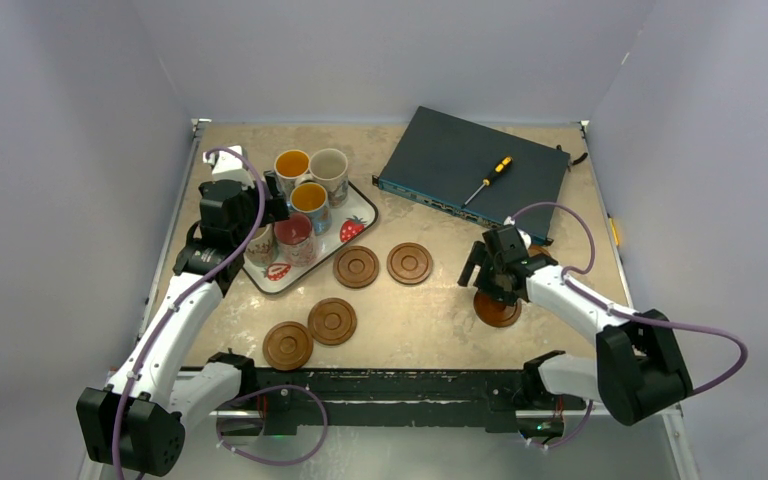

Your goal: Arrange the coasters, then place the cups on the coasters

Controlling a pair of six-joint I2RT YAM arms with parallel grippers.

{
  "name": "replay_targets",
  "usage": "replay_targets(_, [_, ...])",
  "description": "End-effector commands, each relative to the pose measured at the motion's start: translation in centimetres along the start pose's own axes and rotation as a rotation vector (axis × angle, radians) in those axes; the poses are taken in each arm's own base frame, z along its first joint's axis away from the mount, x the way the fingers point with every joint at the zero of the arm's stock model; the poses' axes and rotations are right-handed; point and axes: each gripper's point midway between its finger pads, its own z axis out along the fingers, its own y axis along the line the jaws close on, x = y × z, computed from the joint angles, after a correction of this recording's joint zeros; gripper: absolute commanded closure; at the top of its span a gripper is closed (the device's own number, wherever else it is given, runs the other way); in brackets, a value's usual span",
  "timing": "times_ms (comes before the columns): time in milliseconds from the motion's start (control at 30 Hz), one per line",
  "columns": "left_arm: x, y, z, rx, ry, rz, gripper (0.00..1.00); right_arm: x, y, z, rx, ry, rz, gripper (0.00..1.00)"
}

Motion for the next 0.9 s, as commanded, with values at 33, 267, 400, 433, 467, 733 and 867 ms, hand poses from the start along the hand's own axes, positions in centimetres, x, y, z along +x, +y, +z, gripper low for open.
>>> replay_targets(33, [-1.4, -0.7, -0.2, 0.021, -0.035, -0.015, 0.01, -0.7, -0.2, 1.7, 0.03, -0.046, 0.032, 0.14])
replay_targets(267, [-1.4, -0.5, -0.2, 0.013, -0.034, -0.012, 0.01, -2.1, 1.2, 2.1, 0.006, -0.067, 0.038, 0.17])
replay_targets(400, [-1.3, -0.5, -0.1, 0.01, -0.032, -0.011, 0.01, -2.4, 1.7, 3.4, 0.013, -0.058, 0.023, 0.22])
replay_targets(433, [-1.3, -0.5, -0.1, 0.01, -0.032, -0.011, 0.02, -2.5, 1.7, 3.7, 0.017, -0.058, 0.021, 0.24])
replay_targets(467, [-1.2, -0.5, -0.1, 0.009, -0.03, -0.01, 0.02, -2.6, 1.8, 3.9, 0.02, -0.062, 0.02, 0.25])
replay_targets(733, [-1.1, -0.5, 0.1, 0.013, -0.024, -0.003, 0.01, -4.9, 2.4, 5.1, 0.047, -0.111, -0.005, 0.26])
replay_targets(867, [-1.0, -0.3, 0.2, 0.001, -0.022, 0.001, 0.02, -6.3, 2.1, 6.0, 0.065, -0.129, -0.003, 0.28])
